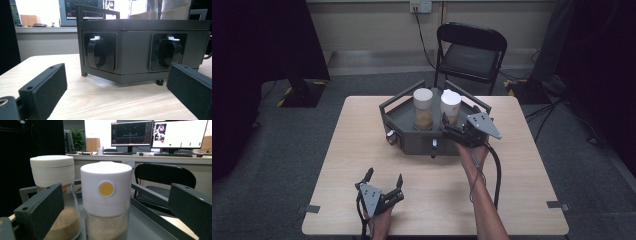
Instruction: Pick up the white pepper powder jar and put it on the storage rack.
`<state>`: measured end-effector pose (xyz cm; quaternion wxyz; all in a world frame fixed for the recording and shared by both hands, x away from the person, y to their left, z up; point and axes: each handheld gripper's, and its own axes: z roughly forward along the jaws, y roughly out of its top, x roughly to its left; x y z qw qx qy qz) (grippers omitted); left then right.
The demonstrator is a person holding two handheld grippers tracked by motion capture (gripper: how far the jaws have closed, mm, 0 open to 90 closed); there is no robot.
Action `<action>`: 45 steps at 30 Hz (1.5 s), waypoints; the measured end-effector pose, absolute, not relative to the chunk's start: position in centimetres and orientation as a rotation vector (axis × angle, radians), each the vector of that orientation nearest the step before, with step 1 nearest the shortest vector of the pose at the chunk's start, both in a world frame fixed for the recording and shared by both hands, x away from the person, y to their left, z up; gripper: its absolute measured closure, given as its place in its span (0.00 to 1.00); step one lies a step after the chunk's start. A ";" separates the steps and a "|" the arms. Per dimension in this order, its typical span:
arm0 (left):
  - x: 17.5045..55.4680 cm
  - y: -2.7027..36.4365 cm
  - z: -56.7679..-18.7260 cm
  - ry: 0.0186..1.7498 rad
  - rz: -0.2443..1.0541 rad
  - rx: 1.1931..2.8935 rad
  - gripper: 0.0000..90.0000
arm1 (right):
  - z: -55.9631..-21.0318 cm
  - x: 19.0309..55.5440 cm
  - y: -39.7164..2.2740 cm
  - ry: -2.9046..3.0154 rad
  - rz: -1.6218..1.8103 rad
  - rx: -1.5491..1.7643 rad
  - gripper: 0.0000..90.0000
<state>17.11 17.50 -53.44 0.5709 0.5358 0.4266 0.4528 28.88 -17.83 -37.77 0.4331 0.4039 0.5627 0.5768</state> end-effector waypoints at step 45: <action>17.1 17.5 -53.5 1.001 1.063 1.257 0.03 | -40.0 22.7 -19.2 1.360 1.483 1.004 0.00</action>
